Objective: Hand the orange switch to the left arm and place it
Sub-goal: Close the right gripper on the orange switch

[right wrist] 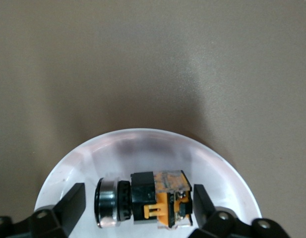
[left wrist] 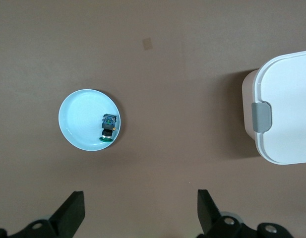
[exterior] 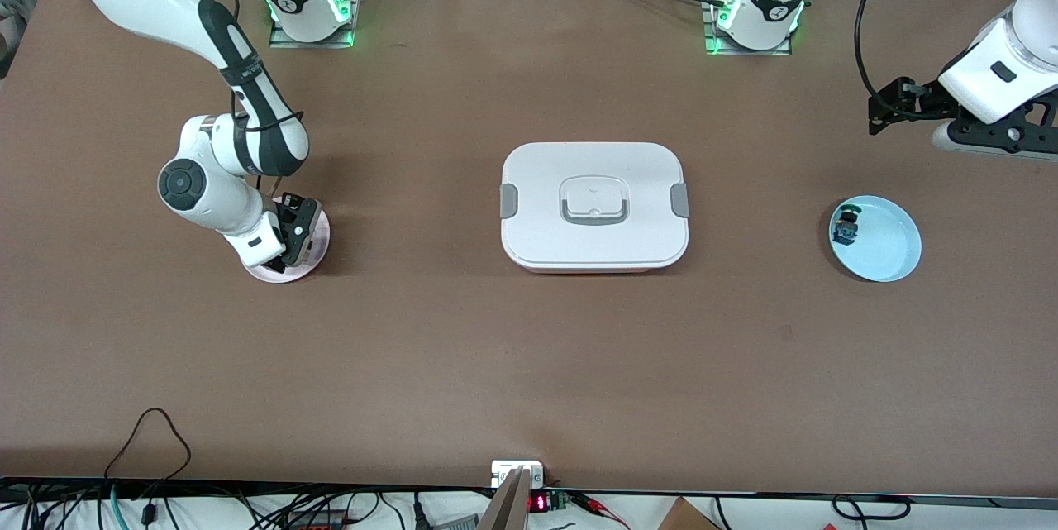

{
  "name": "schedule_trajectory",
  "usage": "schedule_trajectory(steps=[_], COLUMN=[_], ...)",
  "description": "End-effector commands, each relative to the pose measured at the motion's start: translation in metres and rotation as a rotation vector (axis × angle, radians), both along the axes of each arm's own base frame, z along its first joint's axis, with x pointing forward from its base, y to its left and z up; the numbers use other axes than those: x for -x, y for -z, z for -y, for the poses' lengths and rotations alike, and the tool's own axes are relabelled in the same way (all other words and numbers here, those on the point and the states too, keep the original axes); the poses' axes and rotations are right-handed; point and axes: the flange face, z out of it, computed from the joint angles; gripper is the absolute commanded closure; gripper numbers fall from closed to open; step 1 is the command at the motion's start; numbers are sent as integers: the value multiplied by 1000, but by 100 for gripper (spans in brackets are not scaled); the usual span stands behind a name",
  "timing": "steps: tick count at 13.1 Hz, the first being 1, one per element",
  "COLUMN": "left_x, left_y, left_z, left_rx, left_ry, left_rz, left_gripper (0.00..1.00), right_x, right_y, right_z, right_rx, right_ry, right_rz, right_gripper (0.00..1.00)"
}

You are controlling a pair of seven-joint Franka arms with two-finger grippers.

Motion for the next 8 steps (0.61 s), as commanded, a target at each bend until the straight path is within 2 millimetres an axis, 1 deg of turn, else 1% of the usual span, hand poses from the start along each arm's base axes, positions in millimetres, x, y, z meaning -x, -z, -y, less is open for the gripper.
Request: schedule_trajectory(steps=[1, 2, 3, 4, 5, 7, 8], left_x=[-3, -3, -3, -3, -3, -3, -3], left_y=[-6, -6, -6, -5, -6, -6, -6], left_z=[1, 1, 1, 1, 1, 1, 1], left_rx=[-13, -13, -14, -14, -14, -14, -14], left_ry=[21, 21, 21, 21, 19, 21, 21], left_rz=[-1, -1, -1, -2, -1, -1, -1], left_gripper=[0, 0, 0, 0, 0, 0, 0], right_x=[0, 0, 0, -1, -2, -8, -10], right_y=[-2, -3, -3, -6, -10, -29, -42], right_z=[-2, -3, -3, -2, -2, -2, -2], right_rx=[-8, -8, -8, -8, -9, -11, -11], right_ry=[11, 11, 13, 14, 11, 2, 1], right_rz=[12, 11, 11, 14, 17, 5, -9], right_gripper=[41, 74, 83, 89, 91, 91, 91])
